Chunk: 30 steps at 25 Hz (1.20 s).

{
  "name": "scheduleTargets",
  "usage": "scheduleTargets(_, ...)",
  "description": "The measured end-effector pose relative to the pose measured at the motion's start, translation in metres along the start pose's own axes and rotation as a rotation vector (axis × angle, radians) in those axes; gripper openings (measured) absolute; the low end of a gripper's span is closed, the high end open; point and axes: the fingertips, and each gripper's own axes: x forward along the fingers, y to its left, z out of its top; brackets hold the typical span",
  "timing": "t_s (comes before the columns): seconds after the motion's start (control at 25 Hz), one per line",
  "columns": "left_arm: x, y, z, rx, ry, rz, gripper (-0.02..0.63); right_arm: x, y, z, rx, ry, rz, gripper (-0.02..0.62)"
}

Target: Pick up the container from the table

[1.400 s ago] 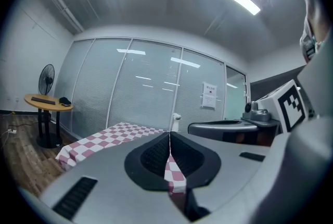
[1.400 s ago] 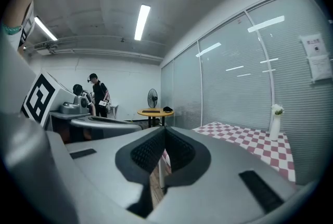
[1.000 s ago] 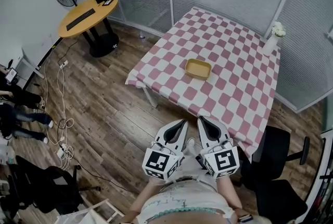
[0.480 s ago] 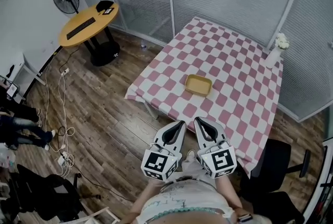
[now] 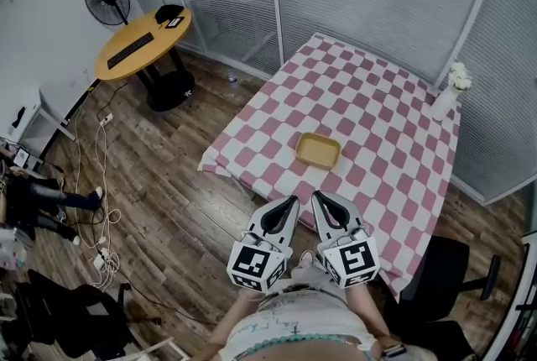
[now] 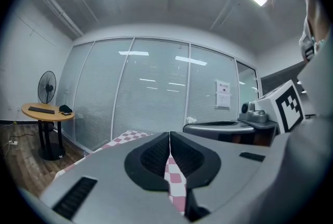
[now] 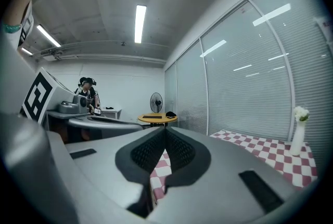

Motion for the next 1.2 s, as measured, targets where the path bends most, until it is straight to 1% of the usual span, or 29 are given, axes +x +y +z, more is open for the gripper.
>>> scheduleTargets(0.16,0.018,0.002,0.003,0.027,0.006,0.012,0.017,0.008,-0.017,0.001,-0.001,-0.006,0.001,-0.006)
scheduleTargets(0.32,0.038,0.001,0.006,0.04,0.009,0.006,0.017,0.013,-0.037,-0.001,-0.002,-0.003,-0.005,-0.006)
scheduleTargets(0.6,0.068,-0.01,-0.002,0.027,0.016,-0.007,0.017,0.013,-0.065,-0.007,-0.016,0.001,0.001,-0.006)
scheduleTargets(0.72,0.077,-0.014,-0.007,0.014,0.03,-0.018,0.017,0.012,-0.074,-0.01,-0.004,0.01,-0.006,-0.006)
scheduleTargets(0.92,0.091,-0.015,-0.008,0.019,0.04,-0.046,0.016,0.014,-0.083,-0.013,0.008,0.015,-0.025,-0.006)
scheduleTargets(1.0,0.095,-0.013,-0.007,0.016,0.045,-0.062,0.016,0.016,-0.088,-0.013,0.012,0.02,-0.042,-0.006)
scheduleTargets(1.2,0.113,-0.003,-0.008,0.011,0.051,-0.119,0.016,0.028,-0.104,-0.014,0.016,0.023,-0.116,-0.006)
